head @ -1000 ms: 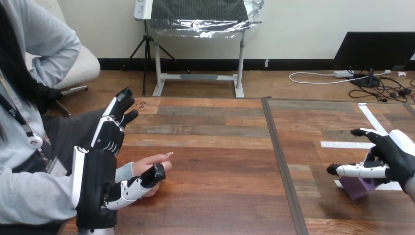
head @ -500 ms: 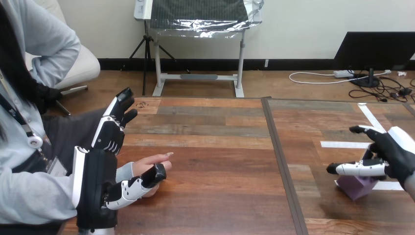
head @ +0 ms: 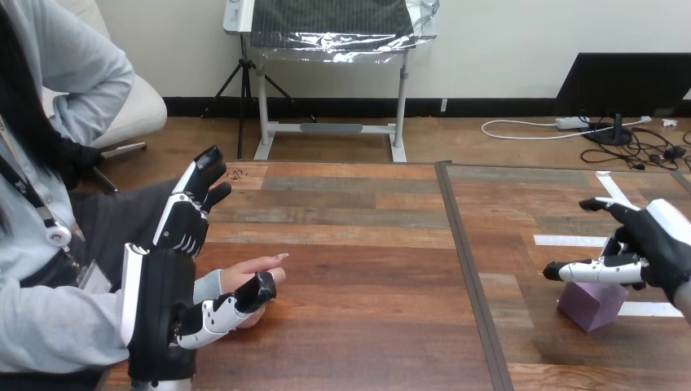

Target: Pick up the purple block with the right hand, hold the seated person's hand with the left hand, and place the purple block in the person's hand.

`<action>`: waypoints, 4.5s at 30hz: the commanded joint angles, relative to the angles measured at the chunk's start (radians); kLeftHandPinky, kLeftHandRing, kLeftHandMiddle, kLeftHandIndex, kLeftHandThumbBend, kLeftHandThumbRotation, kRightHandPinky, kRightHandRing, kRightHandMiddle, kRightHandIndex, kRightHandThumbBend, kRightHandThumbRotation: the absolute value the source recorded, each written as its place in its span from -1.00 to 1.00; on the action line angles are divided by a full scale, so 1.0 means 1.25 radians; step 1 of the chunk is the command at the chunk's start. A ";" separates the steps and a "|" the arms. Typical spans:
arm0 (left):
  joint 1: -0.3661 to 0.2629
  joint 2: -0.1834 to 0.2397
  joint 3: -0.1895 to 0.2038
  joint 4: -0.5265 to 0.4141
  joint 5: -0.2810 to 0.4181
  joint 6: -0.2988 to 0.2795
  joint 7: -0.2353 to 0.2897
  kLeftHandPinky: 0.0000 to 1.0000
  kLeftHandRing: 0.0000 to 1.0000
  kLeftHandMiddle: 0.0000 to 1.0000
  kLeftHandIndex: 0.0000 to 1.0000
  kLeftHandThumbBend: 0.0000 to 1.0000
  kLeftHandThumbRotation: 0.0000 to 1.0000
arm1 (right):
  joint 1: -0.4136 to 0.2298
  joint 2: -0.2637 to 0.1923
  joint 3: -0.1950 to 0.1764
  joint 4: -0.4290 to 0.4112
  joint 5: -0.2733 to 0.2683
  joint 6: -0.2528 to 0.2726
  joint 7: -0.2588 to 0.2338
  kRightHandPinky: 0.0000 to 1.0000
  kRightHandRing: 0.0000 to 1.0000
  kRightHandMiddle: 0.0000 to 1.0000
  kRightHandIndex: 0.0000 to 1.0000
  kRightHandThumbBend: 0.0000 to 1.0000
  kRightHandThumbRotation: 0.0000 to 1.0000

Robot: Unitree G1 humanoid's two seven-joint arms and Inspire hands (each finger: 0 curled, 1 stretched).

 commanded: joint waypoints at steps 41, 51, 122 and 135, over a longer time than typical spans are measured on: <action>-0.051 -0.003 -0.006 0.000 -0.021 -0.006 -0.017 0.74 0.84 0.85 0.78 1.00 0.22 | -0.028 -0.039 -0.041 -0.087 0.009 -0.010 0.014 -0.32 -0.05 0.46 0.70 1.00 -0.42; -0.051 -0.004 -0.004 0.000 -0.025 -0.009 -0.021 0.73 0.83 0.84 0.78 1.00 0.21 | -0.034 -0.040 -0.042 -0.069 0.005 -0.007 0.008 -0.31 -0.03 0.45 0.72 1.00 -0.42; -0.040 0.011 -0.002 -0.015 -0.044 -0.004 -0.041 0.70 0.83 0.84 0.77 1.00 0.18 | -0.085 -0.028 0.014 0.188 -0.052 -0.056 -0.006 -0.78 -0.78 -0.60 0.79 0.91 -0.31; -0.040 0.011 -0.003 -0.015 -0.049 -0.003 -0.046 0.72 0.83 0.84 0.77 1.00 0.18 | -0.081 -0.029 0.011 0.160 -0.047 -0.042 0.007 -0.73 -0.75 -0.57 0.81 0.85 -0.38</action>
